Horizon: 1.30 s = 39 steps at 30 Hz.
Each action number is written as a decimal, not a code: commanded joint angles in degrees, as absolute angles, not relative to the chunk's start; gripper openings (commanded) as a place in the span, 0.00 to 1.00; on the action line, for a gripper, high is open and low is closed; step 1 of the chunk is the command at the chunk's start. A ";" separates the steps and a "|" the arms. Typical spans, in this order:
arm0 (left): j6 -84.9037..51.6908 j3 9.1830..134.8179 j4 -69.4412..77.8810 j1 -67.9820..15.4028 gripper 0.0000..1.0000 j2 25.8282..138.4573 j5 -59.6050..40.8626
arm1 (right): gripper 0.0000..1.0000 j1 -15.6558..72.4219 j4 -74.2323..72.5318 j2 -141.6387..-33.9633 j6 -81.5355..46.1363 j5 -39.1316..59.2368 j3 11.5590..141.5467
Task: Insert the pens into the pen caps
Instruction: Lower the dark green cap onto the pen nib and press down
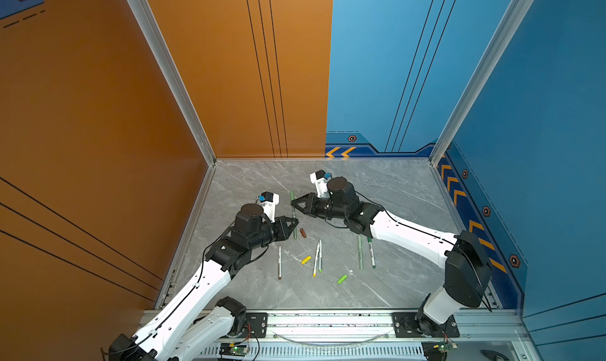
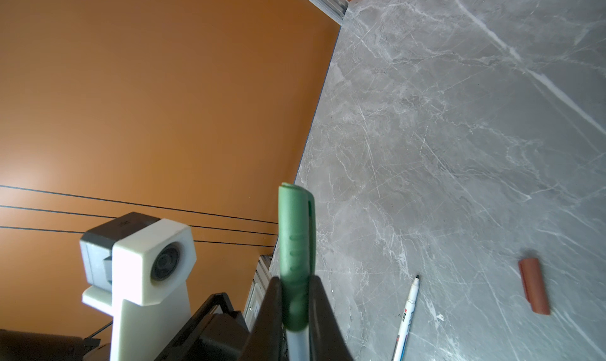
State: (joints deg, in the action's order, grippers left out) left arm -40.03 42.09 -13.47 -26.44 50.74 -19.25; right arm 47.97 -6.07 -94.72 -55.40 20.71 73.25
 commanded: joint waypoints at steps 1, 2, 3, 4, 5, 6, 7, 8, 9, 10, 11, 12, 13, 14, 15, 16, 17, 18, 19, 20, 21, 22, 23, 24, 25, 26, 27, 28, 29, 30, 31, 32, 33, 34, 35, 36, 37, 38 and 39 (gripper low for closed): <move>-39.21 43.48 -8.71 -26.89 0.00 49.61 -18.84 | 0.04 49.98 -5.26 -95.11 -55.37 22.41 71.95; -39.16 43.56 -8.78 -26.89 0.00 49.58 -18.76 | 0.04 50.10 -5.02 -95.02 -55.20 22.32 71.83; -39.13 43.60 -8.79 -26.89 0.00 49.60 -18.59 | 0.04 50.12 -4.92 -94.96 -55.07 22.28 71.75; -39.03 43.68 -8.79 -26.89 0.00 49.64 -18.47 | 0.04 50.26 -4.72 -94.91 -54.94 22.19 71.79; -38.98 43.81 -8.75 -26.80 0.00 49.52 -18.29 | 0.04 50.39 -4.57 -94.81 -54.77 22.07 71.76; -38.95 43.94 -8.67 -26.71 0.00 49.51 -18.11 | 0.04 50.53 -4.49 -94.78 -54.68 22.06 71.68; -38.85 44.10 -8.61 -26.67 0.00 49.53 -17.90 | 0.04 50.68 -4.54 -94.83 -54.59 21.98 71.58; -38.81 44.36 -8.61 -26.63 0.00 49.51 -17.75 | 0.04 50.81 -4.50 -94.83 -54.58 21.89 71.45; -38.68 44.57 -8.61 -26.55 0.00 49.48 -17.58 | 0.04 51.03 -4.71 -94.79 -54.58 21.73 71.24; -38.52 44.87 -8.61 -26.46 0.00 49.63 -17.39 | 0.04 51.19 -4.98 -94.78 -54.67 21.65 71.04; -38.43 45.12 -8.53 -26.29 0.00 49.66 -17.21 | 0.04 51.43 -5.24 -94.87 -54.75 21.54 70.86; -38.38 45.34 -8.53 -26.27 0.00 49.65 -17.09 | 0.04 51.63 -5.52 -94.95 -54.76 21.39 70.73; -38.24 45.69 -8.45 -26.20 0.00 49.80 -17.04 | 0.05 51.93 -5.89 -95.00 -54.78 21.14 70.48; -38.17 45.96 -8.36 -26.06 0.00 49.83 -16.90 | 0.05 52.24 -6.33 -95.09 -54.84 20.97 70.26; -38.14 46.10 -8.19 -25.91 0.00 49.98 -16.96 | 0.05 52.52 -6.70 -95.15 -54.78 20.69 70.09; -38.14 46.44 -8.01 -25.85 0.00 50.08 -16.93 | 0.05 52.87 -7.21 -95.26 -54.76 20.42 69.93; -38.08 46.72 -7.83 -25.75 0.00 50.20 -16.84 | 0.05 53.12 -7.65 -95.38 -54.83 20.22 69.63; -38.07 46.88 -7.70 -25.64 0.00 50.35 -16.95 | 0.05 53.30 -8.04 -95.49 -54.80 20.13 69.49; -38.08 47.31 -7.64 -25.57 0.00 50.46 -16.98 | 0.05 53.55 -8.50 -95.57 -54.75 20.02 69.44; -37.93 47.55 -7.52 -25.50 0.00 50.63 -16.98 | 0.05 53.74 -8.69 -95.64 -54.59 19.83 69.29; -37.80 47.87 -7.47 -25.49 0.00 50.77 -17.11 | 0.05 53.87 -8.77 -95.72 -54.37 19.69 69.18; -37.71 48.14 -7.56 -25.37 0.00 50.98 -17.23 | 0.05 53.97 -8.72 -95.94 -54.15 19.60 69.15; -37.62 48.43 -7.61 -25.40 0.00 51.08 -17.29 | 0.05 54.02 -8.62 -95.96 -54.05 19.44 69.20; -37.53 48.52 -7.56 -25.36 0.00 51.07 -17.40 | 0.05 54.05 -8.61 -96.02 -53.97 19.42 69.11; -37.45 48.67 -7.56 -25.31 0.00 51.08 -17.45 | 0.05 54.06 -8.61 -96.02 -53.89 19.38 68.94; -37.40 48.83 -7.62 -25.25 0.00 51.11 -17.48 | 0.06 54.13 -8.60 -96.02 -53.88 19.26 68.86; -37.42 48.87 -7.60 -25.21 0.00 51.02 -17.42 | 0.07 54.14 -8.70 -95.92 -53.88 19.25 68.70; -37.36 48.82 -7.67 -25.18 0.00 50.91 -17.53 | 0.10 54.14 -8.70 -95.78 -53.85 19.26 68.65; -37.35 48.82 -7.76 -25.14 0.00 50.95 -17.65 | 0.12 54.14 -8.75 -95.59 -53.71 19.18 68.56; -37.24 48.72 -7.87 -25.16 0.00 50.84 -17.77 | 0.14 54.05 -8.62 -95.30 -53.49 19.17 68.64; -37.10 48.53 -7.91 -25.22 0.00 50.79 -18.09 | 0.17 53.84 -8.54 -94.85 -53.15 19.16 68.79; -36.94 48.32 -8.13 -25.21 0.00 50.74 -18.43 | 0.21 53.64 -8.25 -94.44 -52.65 19.33 69.02; -36.76 47.93 -8.18 -25.21 0.00 50.71 -19.05 | 0.25 53.32 -7.69 -93.82 -51.87 19.51 69.55; -36.67 47.41 -8.26 -25.18 0.00 50.56 -19.74 | 0.29 52.96 -6.66 -93.20 -50.96 19.62 70.09; -36.58 46.87 -8.35 -25.17 0.00 50.39 -20.50 | 0.34 52.71 -5.67 -92.63 -50.13 19.65 70.61; -36.49 46.25 -8.42 -25.20 0.00 50.26 -21.42 | 0.40 52.39 -4.49 -91.87 -49.03 19.62 71.33; -36.47 45.79 -8.67 -25.16 0.00 50.02 -22.19 | 0.45 52.09 -3.20 -91.23 -47.91 19.75 72.00; -36.52 45.21 -8.77 -25.28 0.00 49.69 -22.73 | 0.47 51.83 -2.01 -90.69 -47.05 19.61 72.58; -36.67 44.67 -8.94 -25.31 0.00 49.22 -23.04 | 0.51 51.52 -0.82 -90.09 -46.08 19.58 73.09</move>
State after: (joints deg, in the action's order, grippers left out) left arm -38.37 45.04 -13.65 -25.15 50.85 -19.53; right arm 51.29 -7.75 -92.53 -50.65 16.71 71.18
